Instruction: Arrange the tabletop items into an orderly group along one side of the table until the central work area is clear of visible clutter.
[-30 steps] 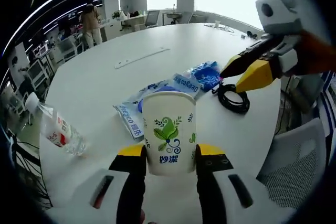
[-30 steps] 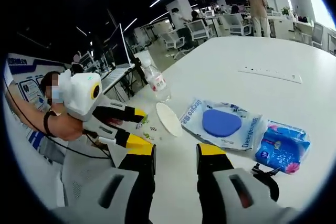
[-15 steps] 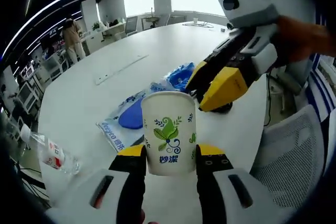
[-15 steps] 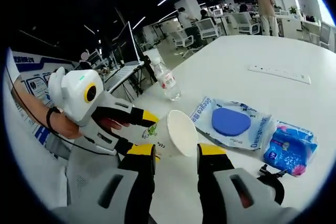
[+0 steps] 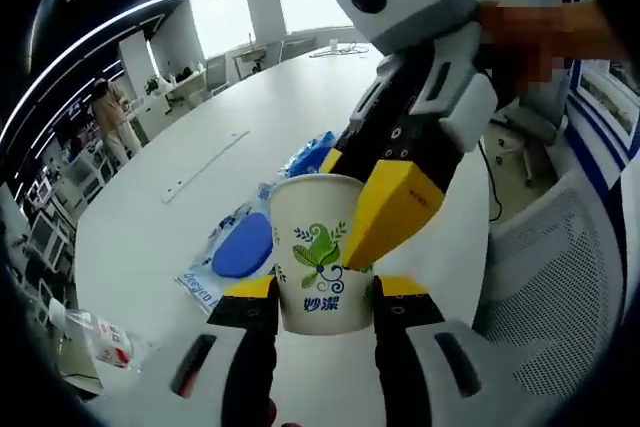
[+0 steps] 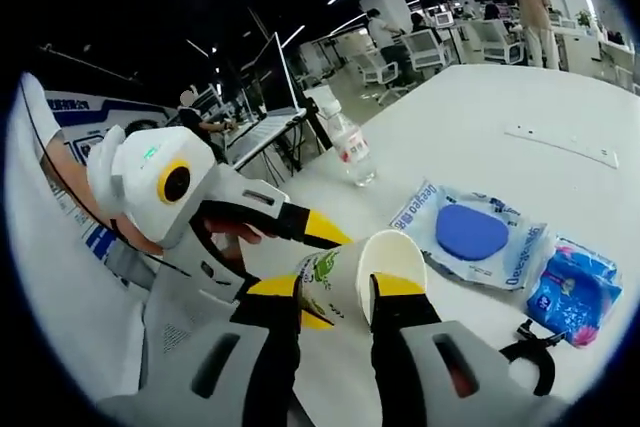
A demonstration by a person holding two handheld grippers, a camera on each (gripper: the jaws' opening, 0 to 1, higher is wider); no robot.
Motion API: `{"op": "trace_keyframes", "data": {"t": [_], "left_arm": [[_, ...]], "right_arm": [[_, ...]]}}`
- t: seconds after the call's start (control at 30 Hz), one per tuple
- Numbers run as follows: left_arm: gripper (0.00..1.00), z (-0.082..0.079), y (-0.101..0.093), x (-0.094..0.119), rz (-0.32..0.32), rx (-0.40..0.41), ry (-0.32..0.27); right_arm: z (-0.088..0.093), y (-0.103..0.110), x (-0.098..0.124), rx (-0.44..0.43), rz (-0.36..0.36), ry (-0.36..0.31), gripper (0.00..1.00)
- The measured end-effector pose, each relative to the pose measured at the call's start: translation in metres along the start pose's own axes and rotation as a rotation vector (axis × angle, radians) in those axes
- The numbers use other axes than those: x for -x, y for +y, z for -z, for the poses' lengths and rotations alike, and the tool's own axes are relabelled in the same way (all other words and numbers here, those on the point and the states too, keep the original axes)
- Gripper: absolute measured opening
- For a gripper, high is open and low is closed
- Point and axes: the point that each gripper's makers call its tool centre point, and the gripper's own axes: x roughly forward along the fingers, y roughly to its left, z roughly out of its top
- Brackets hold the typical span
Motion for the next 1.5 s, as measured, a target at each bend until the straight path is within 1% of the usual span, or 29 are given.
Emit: {"op": "trace_keyframes", "data": {"t": [0.07,0.1,0.2,0.4,0.47,0.63,0.7,0.8,1.03,1.1,1.33,1.4,1.5], "left_arm": [[0.36,-0.004,-0.003,0.001,0.015,-0.016,-0.022],[0.37,-0.002,-0.002,0.0,0.006,-0.027,-0.009],[0.37,-0.001,-0.002,-0.001,0.014,-0.033,-0.011],[0.37,0.001,-0.005,-0.003,0.021,-0.039,-0.006],[0.37,0.003,-0.006,-0.003,0.025,-0.035,-0.003],[0.38,0.009,-0.008,-0.002,0.03,-0.028,0.003],[0.38,0.011,-0.006,-0.002,0.022,-0.028,0.006],[0.38,0.016,-0.005,0.0,0.021,-0.012,0.011],[0.36,0.028,0.0,0.008,0.0,0.018,0.016],[0.35,0.032,0.002,0.012,-0.007,0.041,0.012],[0.37,0.045,0.01,0.024,-0.034,0.109,0.008],[0.37,0.05,0.013,0.028,-0.039,0.151,0.006],[0.38,0.054,0.018,0.034,-0.056,0.178,-0.001]], "right_arm": [[-0.001,0.002,0.0,-0.005,-0.008,-0.006,0.19],[-0.002,0.002,0.001,-0.006,-0.009,-0.011,0.15],[-0.004,0.007,0.001,-0.023,-0.035,-0.024,0.09],[-0.003,0.018,-0.003,-0.036,-0.076,-0.02,0.0],[-0.001,0.02,-0.005,-0.021,-0.07,-0.009,0.0],[0.003,0.02,-0.007,-0.021,-0.065,0.002,0.0],[0.002,0.021,-0.01,-0.033,-0.054,-0.003,0.0],[0.004,0.022,-0.015,-0.025,-0.042,0.002,0.0],[0.002,0.024,-0.025,-0.015,-0.036,0.013,0.0],[0.001,0.023,-0.028,-0.007,-0.034,0.019,0.0],[-0.007,0.021,-0.035,0.01,-0.028,0.024,0.0],[-0.011,0.018,-0.039,0.015,-0.022,0.025,0.0],[-0.014,0.014,-0.042,0.013,-0.008,0.025,0.0]]}}
